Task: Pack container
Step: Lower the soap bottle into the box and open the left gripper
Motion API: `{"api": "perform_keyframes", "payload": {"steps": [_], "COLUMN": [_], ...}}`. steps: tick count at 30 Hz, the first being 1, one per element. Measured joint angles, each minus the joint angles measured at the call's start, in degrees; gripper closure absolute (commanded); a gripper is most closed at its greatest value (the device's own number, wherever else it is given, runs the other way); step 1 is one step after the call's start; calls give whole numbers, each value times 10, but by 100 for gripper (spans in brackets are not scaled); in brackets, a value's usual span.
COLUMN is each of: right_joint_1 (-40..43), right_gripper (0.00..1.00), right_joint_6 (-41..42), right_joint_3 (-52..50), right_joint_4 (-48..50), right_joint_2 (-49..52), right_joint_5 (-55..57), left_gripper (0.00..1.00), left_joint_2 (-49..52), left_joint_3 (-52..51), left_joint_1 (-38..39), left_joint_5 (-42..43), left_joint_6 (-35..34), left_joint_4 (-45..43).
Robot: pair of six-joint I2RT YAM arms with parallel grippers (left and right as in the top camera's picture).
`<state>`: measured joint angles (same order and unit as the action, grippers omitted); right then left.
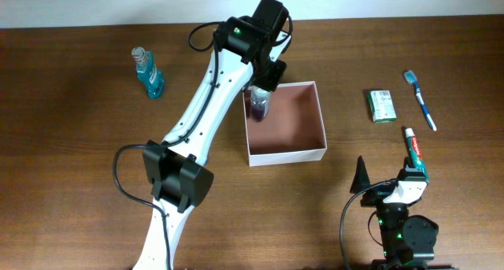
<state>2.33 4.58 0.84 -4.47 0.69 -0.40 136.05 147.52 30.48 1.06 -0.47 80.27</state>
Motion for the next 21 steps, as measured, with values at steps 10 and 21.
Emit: {"api": "perform_keyframes", "payload": {"steps": [10,21], "right_joint_1": [0,0], "right_gripper": [2,2], "right_joint_6": [0,0], "right_joint_3": [0,0], "right_joint_4": [0,0], "right_joint_2": [0,0], "right_joint_5": [0,0], "left_gripper": [63,65], "left_joint_2": [0,0], "left_joint_3": [0,0], "left_joint_1": [0,0], "left_joint_5": [0,-13], "left_joint_6": [0,0], "left_joint_4": [5,5]}}
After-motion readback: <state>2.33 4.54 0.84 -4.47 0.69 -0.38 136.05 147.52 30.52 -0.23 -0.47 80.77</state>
